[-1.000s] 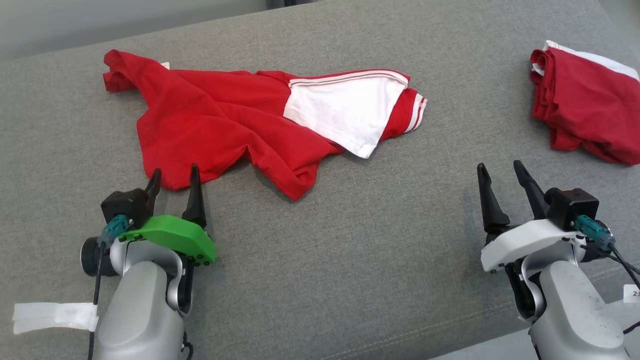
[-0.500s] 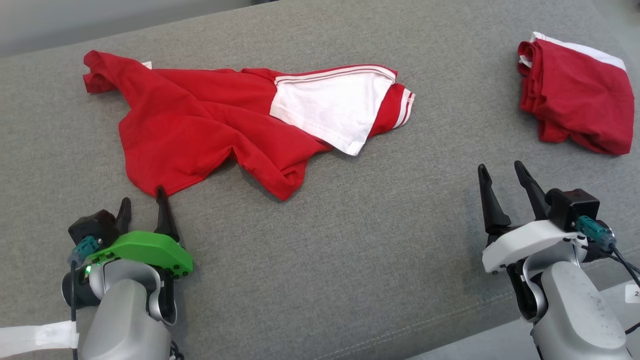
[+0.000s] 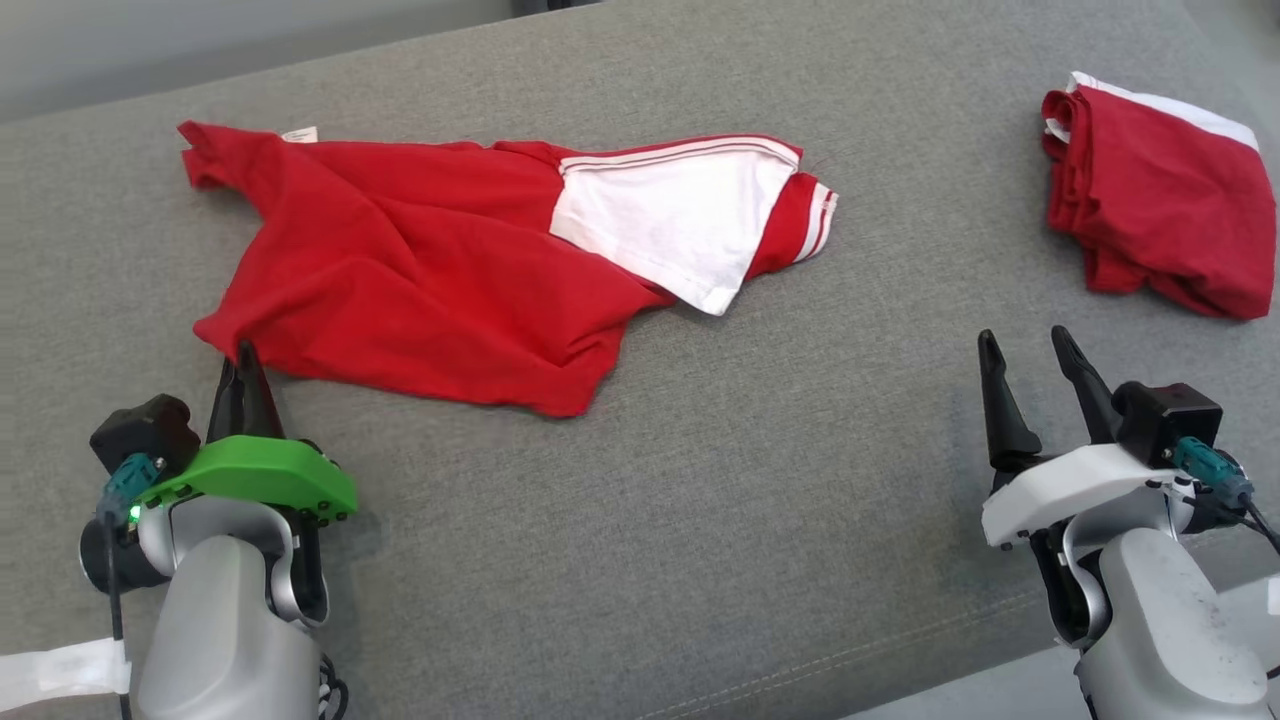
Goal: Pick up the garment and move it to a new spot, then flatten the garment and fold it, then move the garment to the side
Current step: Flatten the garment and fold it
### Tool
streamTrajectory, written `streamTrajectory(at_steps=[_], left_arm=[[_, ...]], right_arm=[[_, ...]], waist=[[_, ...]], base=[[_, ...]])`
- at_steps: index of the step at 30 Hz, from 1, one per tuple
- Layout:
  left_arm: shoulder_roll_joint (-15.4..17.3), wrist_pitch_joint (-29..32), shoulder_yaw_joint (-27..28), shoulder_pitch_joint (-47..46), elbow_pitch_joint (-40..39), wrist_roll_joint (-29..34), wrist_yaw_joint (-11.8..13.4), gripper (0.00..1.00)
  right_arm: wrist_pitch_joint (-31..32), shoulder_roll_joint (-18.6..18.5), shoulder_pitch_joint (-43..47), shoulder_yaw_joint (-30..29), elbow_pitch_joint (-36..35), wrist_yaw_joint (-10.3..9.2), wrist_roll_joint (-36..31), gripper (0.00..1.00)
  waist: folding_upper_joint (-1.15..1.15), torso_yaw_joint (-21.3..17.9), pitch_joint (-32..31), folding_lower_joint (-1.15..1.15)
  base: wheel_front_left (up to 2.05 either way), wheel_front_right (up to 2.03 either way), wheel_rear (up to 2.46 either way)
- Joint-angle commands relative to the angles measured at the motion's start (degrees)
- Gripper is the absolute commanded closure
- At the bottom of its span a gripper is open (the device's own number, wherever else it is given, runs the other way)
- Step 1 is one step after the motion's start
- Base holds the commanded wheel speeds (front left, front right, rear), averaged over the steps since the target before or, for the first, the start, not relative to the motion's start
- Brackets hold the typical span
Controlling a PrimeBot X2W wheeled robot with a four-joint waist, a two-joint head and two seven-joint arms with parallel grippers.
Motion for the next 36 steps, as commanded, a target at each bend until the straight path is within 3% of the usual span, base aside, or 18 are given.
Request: streamTrajectory(at_steps=[1, 7, 13, 14, 15, 27, 36], left_arm=[[0.3, -0.01, 0.71, 1.97, -1.96, 1.56, 0.08, 1.0], [0.38, -0.02, 3.25, 5.99, -5.53, 5.11, 0.87, 1.0], [0.3, -0.02, 5.88, 9.36, -5.17, 6.34, 1.91, 1.0], [0.31, -0.02, 6.06, 9.72, -4.52, 6.36, 1.98, 0.69], [0.3, -0.02, 6.11, 10.03, -3.71, 6.6, 1.97, 0.0], [0.29, -0.02, -2.77, 11.76, -3.96, -1.08, 3.05, 0.0], [0.3, -0.02, -6.26, 12.36, -5.82, -4.08, 4.14, 0.0]], right_arm=[[0.0, -0.02, 1.27, -0.42, 0.07, -0.07, 0.0, 0.0], [0.0, 0.71, 2.12, 0.25, 0.38, -0.06, 0.41, 0.0], [0.0, 1.46, 1.12, 2.56, 0.75, -0.06, 0.78, 0.0], [0.0, 1.62, 0.77, 3.15, 0.86, -0.06, 1.01, 0.0], [-0.01, 1.71, 0.42, 3.83, 0.91, -0.06, 1.19, 0.0], [0.0, 0.96, -2.63, 14.65, 3.96, -0.06, 0.44, 0.0], [0.0, -1.48, -5.75, 16.7, 11.33, -0.06, -5.59, 0.0]], waist=[[0.0, 3.18, -1.72, 0.0], [0.0, 9.21, -3.59, 0.0], [0.0, 12.66, -3.77, 0.0], [0.0, 13.17, -3.74, 0.0], [0.0, 13.61, -3.71, 0.0], [0.0, 18.21, -3.44, 0.0], [0.0, 20.98, -2.75, 0.0]], base=[[0.0, 0.0, 0.0], [0.0, 0.0, 0.0], [0.0, 0.0, 0.0], [0.0, 0.0, 0.0], [0.0, 0.0, 0.0], [0.0, 0.0, 0.0], [0.0, 0.0, 0.0]])
